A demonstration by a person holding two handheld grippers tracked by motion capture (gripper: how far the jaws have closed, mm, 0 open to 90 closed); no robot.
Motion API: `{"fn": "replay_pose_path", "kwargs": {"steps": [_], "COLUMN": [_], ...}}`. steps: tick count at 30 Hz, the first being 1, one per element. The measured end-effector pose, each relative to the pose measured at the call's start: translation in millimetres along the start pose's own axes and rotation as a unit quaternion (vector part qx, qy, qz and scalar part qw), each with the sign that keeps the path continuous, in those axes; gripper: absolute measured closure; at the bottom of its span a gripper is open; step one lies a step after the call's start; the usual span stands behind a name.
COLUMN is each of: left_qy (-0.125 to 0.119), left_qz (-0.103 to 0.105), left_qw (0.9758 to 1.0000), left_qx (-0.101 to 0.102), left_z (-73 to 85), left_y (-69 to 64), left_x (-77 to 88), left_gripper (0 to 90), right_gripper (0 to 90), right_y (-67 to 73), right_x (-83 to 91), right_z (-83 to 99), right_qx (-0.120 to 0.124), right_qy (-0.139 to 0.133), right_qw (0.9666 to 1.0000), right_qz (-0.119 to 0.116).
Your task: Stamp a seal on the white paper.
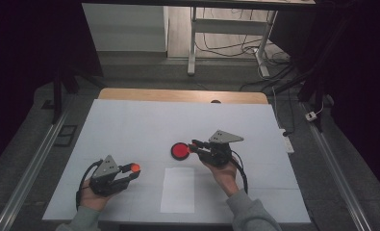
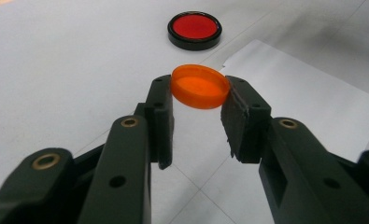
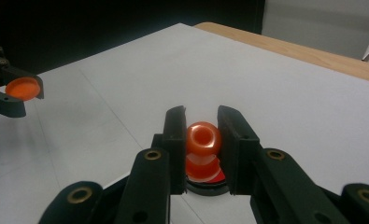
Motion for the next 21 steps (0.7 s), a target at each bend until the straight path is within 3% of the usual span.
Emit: {"fn": "replay_pose_path", "kwargs": {"steps": [21], "left_qy": [0.001], "left_qz": [0.000], "left_qw": [1.0000], "left_qx": [0.000], "left_z": [0.4], "left_y": [0.1], "left_x": [-1.1], "left_gripper": [64.5], "right_gripper": [72.6], "right_y": [11.1], "right_x": [6.0], "right_z": [2.3], "right_qx": [0.006], "right_qy": [0.005], "right_qw": [0.9999], "right_qz": [-0.013]}}
Point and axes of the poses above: each handheld gripper's, and its own axes: x roughly backward along the jaws, z roughly out of its underside, y roughly to its left, the point moved 9 cm from there along -x, roughly forward along the jaws, and after that the axes turned 2 degrees about -z, right-handed, at the moved point
